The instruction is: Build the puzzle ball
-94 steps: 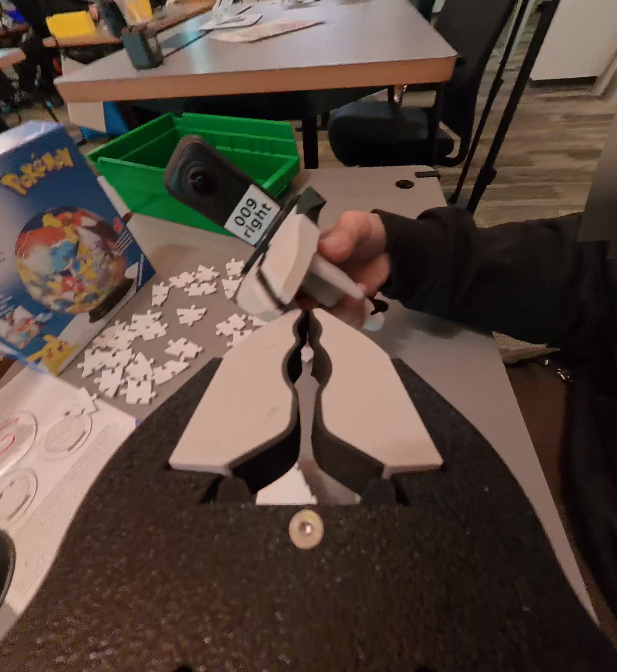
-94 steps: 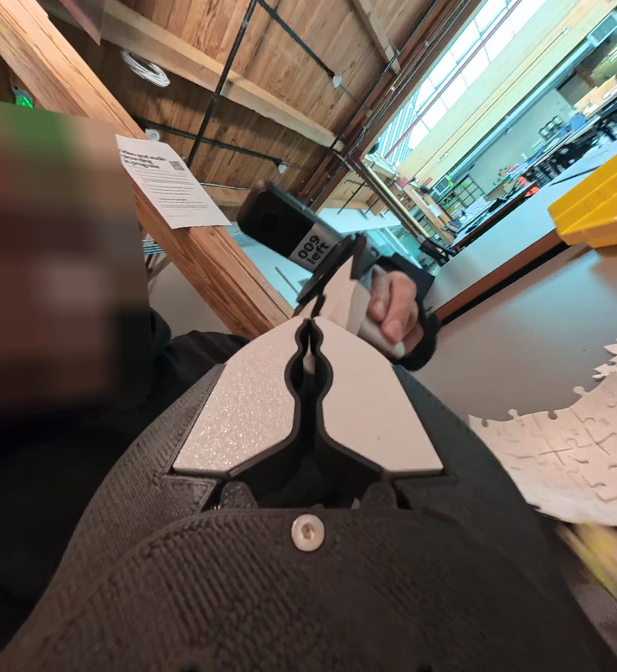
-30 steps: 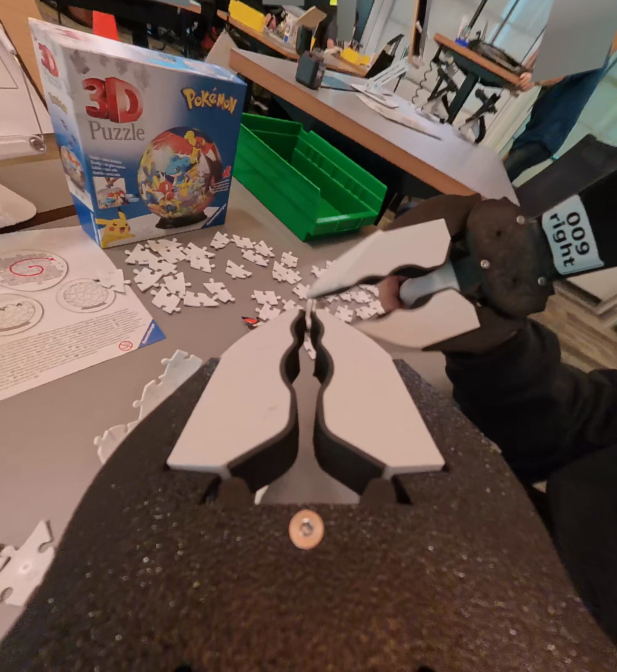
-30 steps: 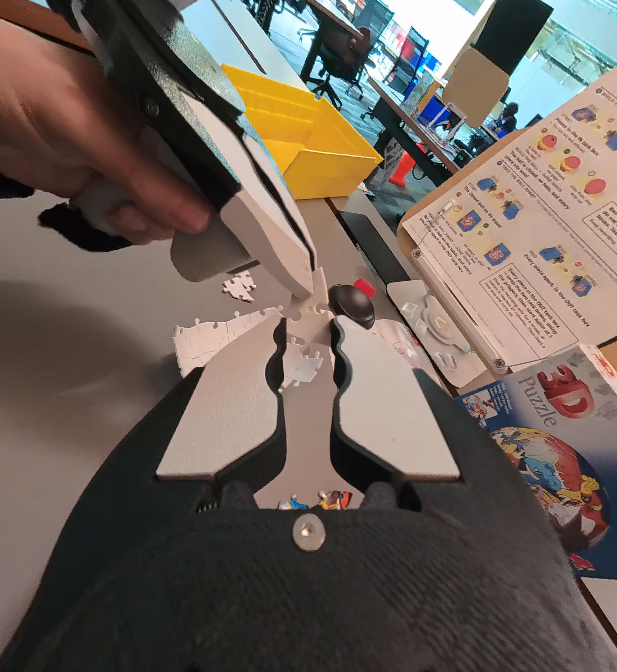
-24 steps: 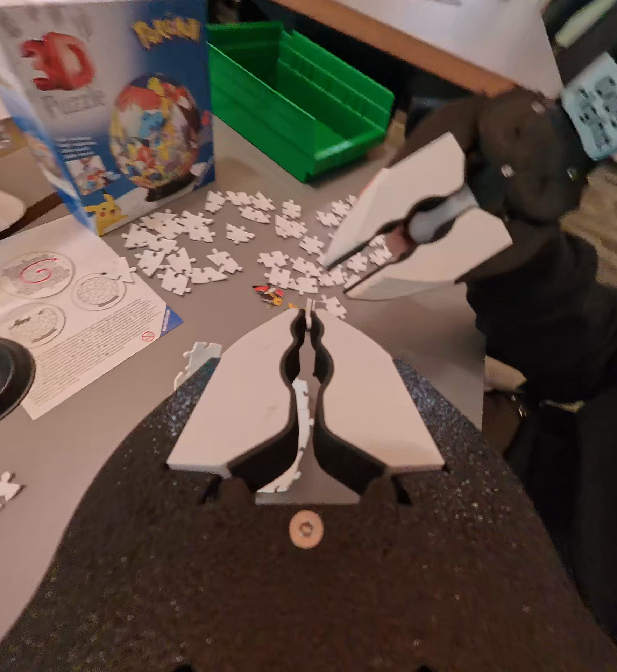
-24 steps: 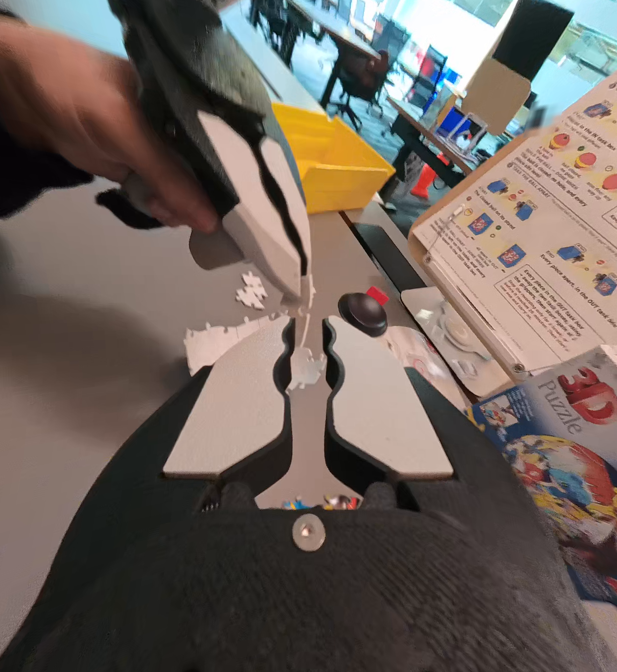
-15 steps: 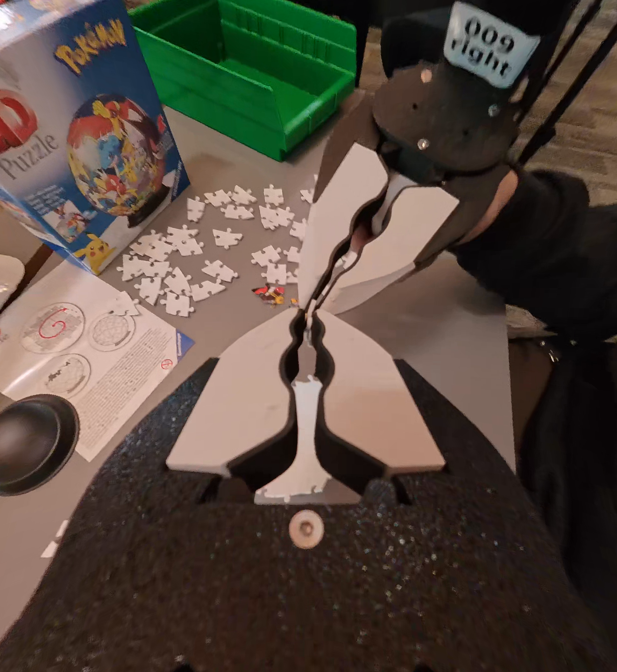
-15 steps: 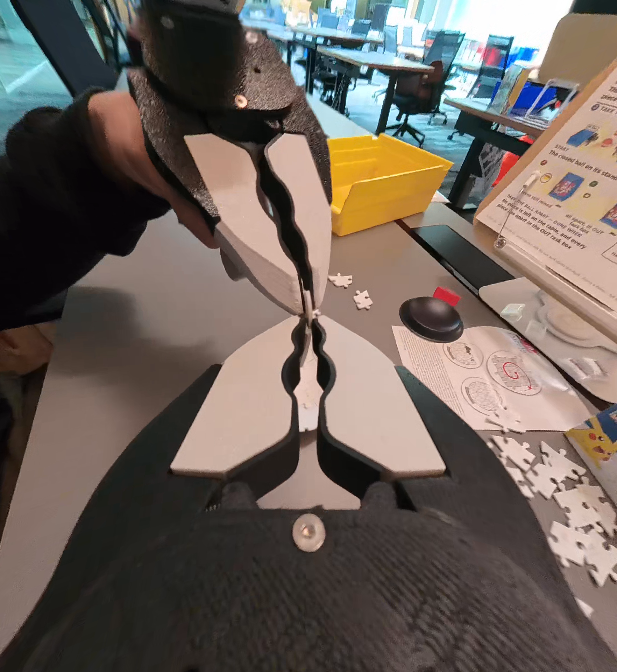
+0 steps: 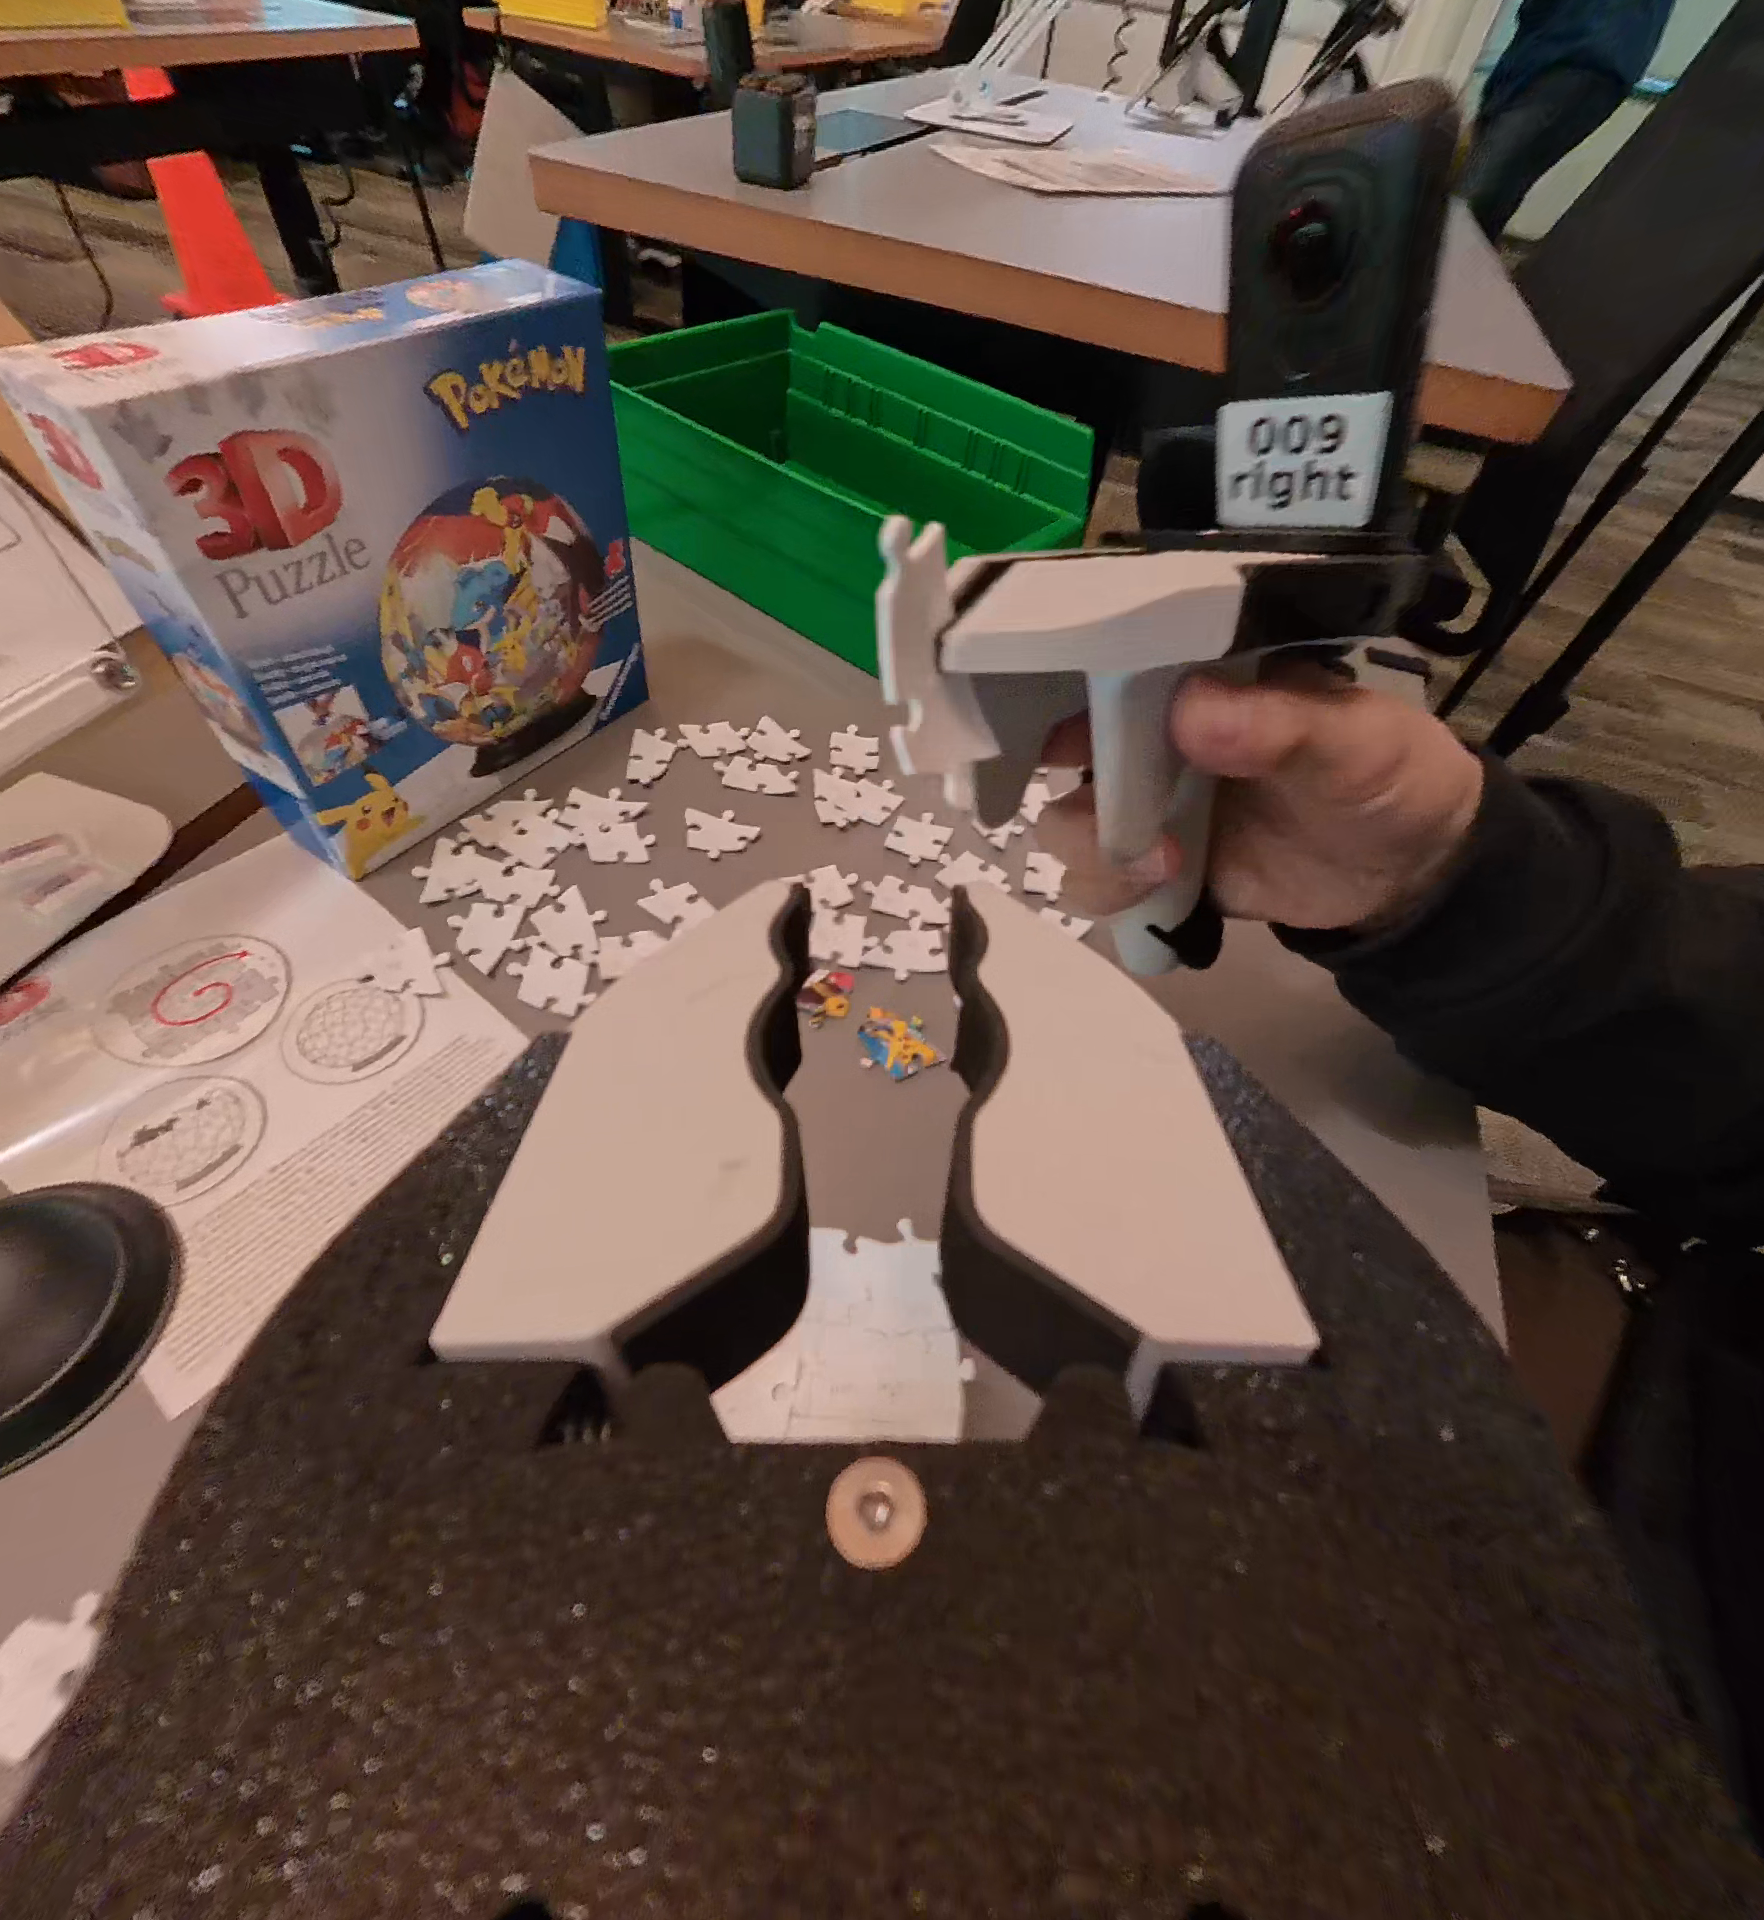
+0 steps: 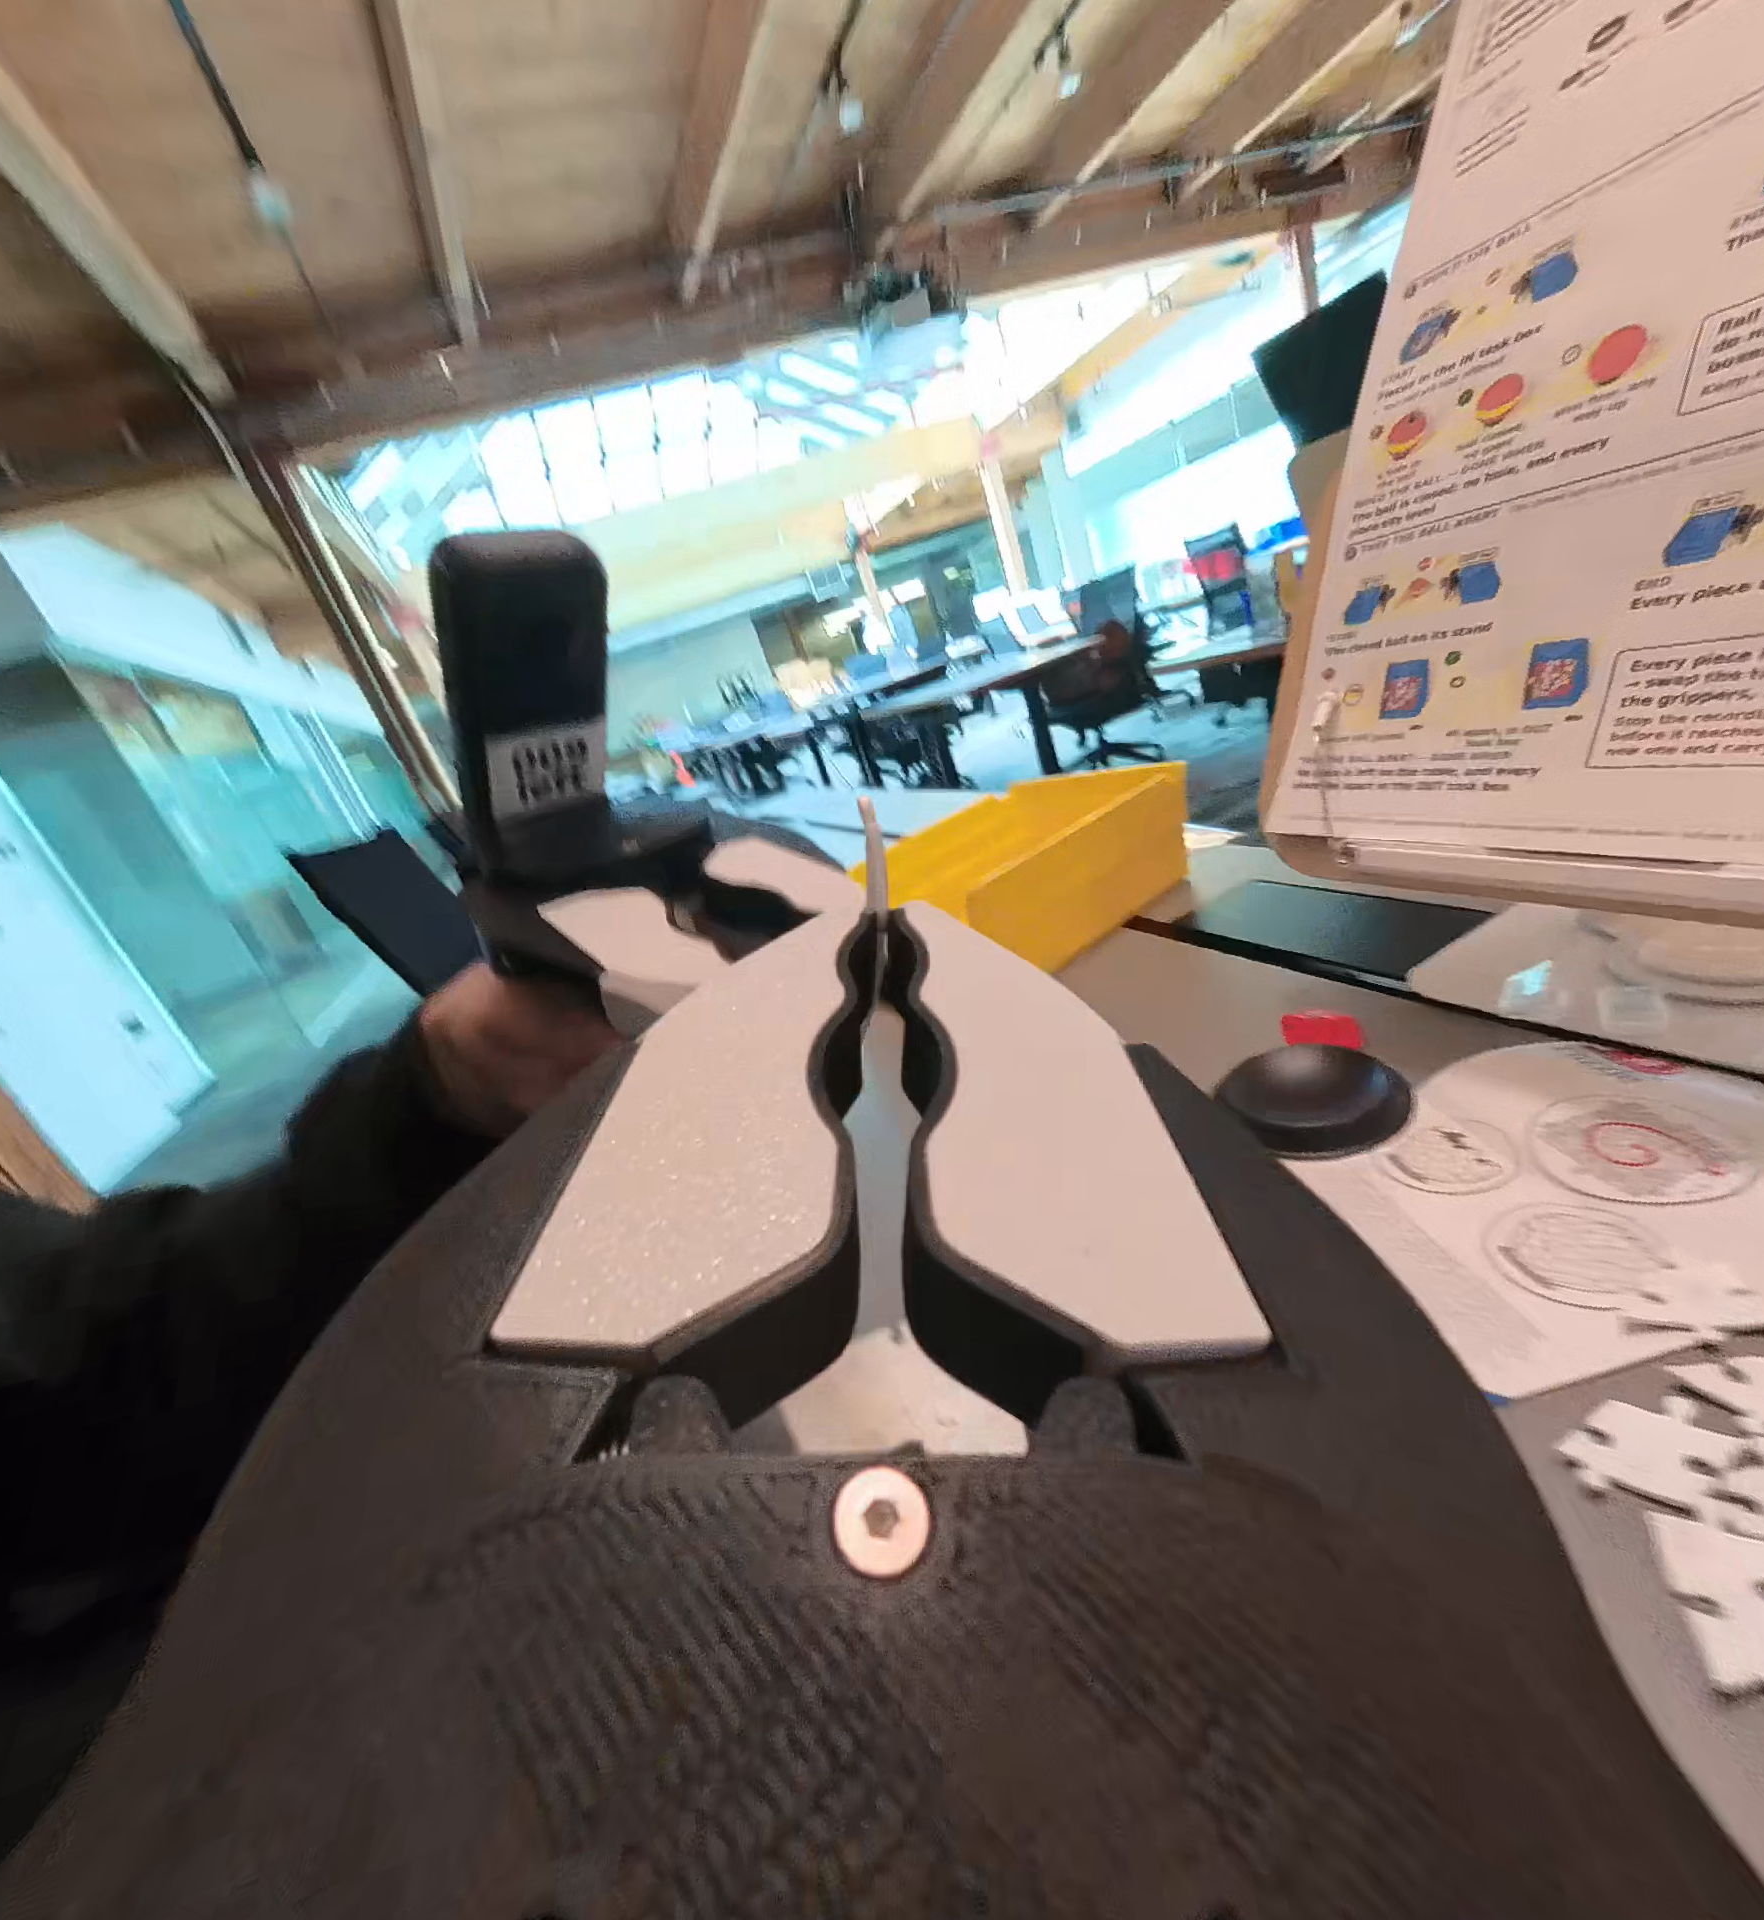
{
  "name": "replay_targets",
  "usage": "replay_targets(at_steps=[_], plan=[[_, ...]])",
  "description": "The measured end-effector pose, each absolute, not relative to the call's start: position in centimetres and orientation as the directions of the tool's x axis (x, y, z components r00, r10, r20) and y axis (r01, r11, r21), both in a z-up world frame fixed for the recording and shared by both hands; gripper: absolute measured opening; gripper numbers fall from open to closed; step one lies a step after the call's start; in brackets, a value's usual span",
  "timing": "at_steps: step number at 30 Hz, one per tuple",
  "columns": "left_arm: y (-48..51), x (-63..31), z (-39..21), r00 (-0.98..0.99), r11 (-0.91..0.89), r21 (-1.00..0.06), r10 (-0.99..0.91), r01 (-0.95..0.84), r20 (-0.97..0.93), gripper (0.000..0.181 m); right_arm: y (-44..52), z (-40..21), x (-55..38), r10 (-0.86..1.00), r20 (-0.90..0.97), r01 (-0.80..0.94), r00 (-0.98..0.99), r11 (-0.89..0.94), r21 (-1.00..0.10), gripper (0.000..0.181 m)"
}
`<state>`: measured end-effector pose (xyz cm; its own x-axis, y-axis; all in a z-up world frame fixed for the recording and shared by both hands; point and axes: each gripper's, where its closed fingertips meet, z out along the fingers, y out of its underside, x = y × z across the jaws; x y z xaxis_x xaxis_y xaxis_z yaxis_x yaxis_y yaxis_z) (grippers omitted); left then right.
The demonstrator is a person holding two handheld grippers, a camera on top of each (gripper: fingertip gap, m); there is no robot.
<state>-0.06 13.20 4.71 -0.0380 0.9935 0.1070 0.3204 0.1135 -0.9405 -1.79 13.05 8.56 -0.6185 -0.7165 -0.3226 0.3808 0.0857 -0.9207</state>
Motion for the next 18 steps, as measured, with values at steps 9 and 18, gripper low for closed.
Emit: replay_targets(at_steps=[9,18], plan=[[13.8,-0.4,5.1,0.010,0.196,-0.948,0.979,0.251,0.205,0.003,12.6,7.7,-0.9,-0.726,-0.402,0.452,-0.558,0.140,-0.881,0.002],[12.8,0.9,1.9,0.039,0.257,-0.875,0.954,0.409,0.298,0.001,12.5,5.3,-0.7,-0.748,-0.290,0.238,-0.596,0.180,-0.954,0.012]])
